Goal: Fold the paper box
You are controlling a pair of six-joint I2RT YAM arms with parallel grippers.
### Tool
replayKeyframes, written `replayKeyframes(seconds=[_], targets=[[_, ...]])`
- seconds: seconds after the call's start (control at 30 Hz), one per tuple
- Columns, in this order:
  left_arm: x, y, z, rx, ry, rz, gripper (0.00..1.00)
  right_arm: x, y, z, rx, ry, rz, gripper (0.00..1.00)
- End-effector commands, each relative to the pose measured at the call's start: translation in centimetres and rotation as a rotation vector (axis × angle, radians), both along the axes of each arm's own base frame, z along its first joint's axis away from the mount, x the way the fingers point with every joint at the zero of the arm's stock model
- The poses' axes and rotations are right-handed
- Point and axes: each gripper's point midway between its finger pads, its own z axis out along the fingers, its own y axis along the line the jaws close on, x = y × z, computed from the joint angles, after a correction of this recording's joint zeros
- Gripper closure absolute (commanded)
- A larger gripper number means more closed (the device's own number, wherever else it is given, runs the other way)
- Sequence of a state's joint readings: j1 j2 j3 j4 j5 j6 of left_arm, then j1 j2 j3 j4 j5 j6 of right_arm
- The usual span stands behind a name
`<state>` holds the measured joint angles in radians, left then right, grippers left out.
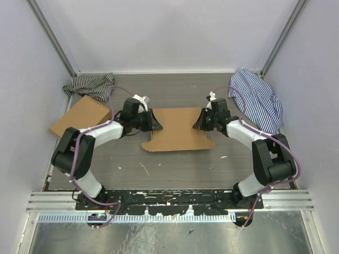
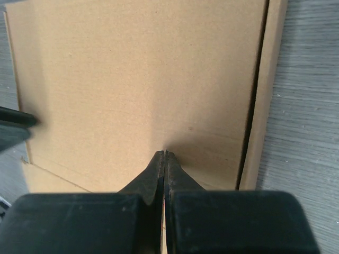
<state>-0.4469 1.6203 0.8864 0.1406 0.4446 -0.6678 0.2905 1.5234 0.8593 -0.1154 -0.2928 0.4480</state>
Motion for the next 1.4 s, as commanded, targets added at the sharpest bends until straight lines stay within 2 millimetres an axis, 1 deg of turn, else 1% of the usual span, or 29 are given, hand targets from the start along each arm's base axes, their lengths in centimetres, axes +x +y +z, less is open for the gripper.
replayKeyframes(seconds=[0.0,0.07,0.13,0.2,0.3,0.37,0.43,0.47,0.5,0.53,0.57,0.6,0.63,0.67,0.7,0.77,0.87,0.93,1.03,1.17,1.37], targets=[[-1.9,0.4,-4.9,0.238,0.123,-0.067,0.70,0.2,-0.6,-1.6,-0.018,0.032,-0.037,0.99],[-1.9,1.4,-6.2,0.324,0.140,-0.042,0.70,0.1,-0.7,-2.0,-0.028,0.040,-0.042,0.99],[-2.0,2.0,-6.5,0.350,0.140,-0.019,0.70,0.1,-0.9,-1.8,-0.032,0.034,-0.046,0.99],[-1.9,2.4,-6.3,0.363,0.127,-0.003,0.70,0.2,-0.9,-1.3,-0.032,0.021,-0.046,0.99],[-1.6,2.9,-5.2,0.378,0.095,0.021,0.68,0.3,-0.8,-0.1,-0.022,-0.002,-0.041,0.99],[-1.3,3.2,-3.8,0.374,0.058,0.041,0.65,0.4,-0.7,1.1,-0.014,-0.028,-0.041,0.99],[-1.2,3.3,-2.1,0.356,0.021,0.057,0.62,0.6,-1.0,2.8,-0.010,-0.069,-0.056,0.96],[-1.2,3.4,-1.1,0.346,-0.003,0.069,0.61,0.7,-1.3,3.8,-0.016,-0.093,-0.077,0.91],[-1.2,3.6,0.0,0.334,-0.027,0.082,0.59,0.8,-1.7,5.0,-0.020,-0.121,-0.102,0.81],[-1.2,3.8,1.2,0.319,-0.054,0.097,0.57,0.8,-2.2,6.0,-0.026,-0.145,-0.124,0.63],[-1.2,4.1,2.5,0.305,-0.085,0.121,0.53,0.9,-2.6,7.0,-0.032,-0.168,-0.151,0.49],[-1.3,4.4,3.3,0.297,-0.106,0.137,0.51,0.8,-3.1,7.7,-0.041,-0.183,-0.175,0.38],[-1.4,4.7,3.9,0.291,-0.120,0.152,0.49,0.7,-3.5,8.3,-0.046,-0.197,-0.193,0.29],[-1.6,5.0,4.3,0.285,-0.132,0.167,0.47,0.7,-3.9,8.6,-0.057,-0.202,-0.209,0.22],[-1.9,5.2,4.4,0.282,-0.135,0.173,0.46,0.5,-4.2,8.4,-0.068,-0.196,-0.216,0.17],[-2.2,5.5,3.5,0.294,-0.124,0.175,0.45,0.5,-4.1,7.6,-0.085,-0.174,-0.201,0.14],[-2.4,5.6,1.0,0.332,-0.076,0.155,0.45,0.7,-3.6,5.3,-0.095,-0.112,-0.163,0.14],[-2.4,5.3,-0.5,0.345,-0.044,0.131,0.46,0.9,-3.2,3.9,-0.093,-0.089,-0.145,0.14],[-2.2,4.8,-2.0,0.351,-0.027,0.109,0.47,1.1,-3.3,3.0,-0.100,-0.088,-0.148,0.15],[-1.9,4.4,-2.6,0.344,-0.025,0.093,0.48,0.8,-3.0,2.4,-0.094,-0.080,-0.120,0.16],[-1.5,3.8,-3.3,0.332,-0.017,0.078,0.48,0.1,-1.1,1.1,-0.043,-0.025,-0.024,0.20]])
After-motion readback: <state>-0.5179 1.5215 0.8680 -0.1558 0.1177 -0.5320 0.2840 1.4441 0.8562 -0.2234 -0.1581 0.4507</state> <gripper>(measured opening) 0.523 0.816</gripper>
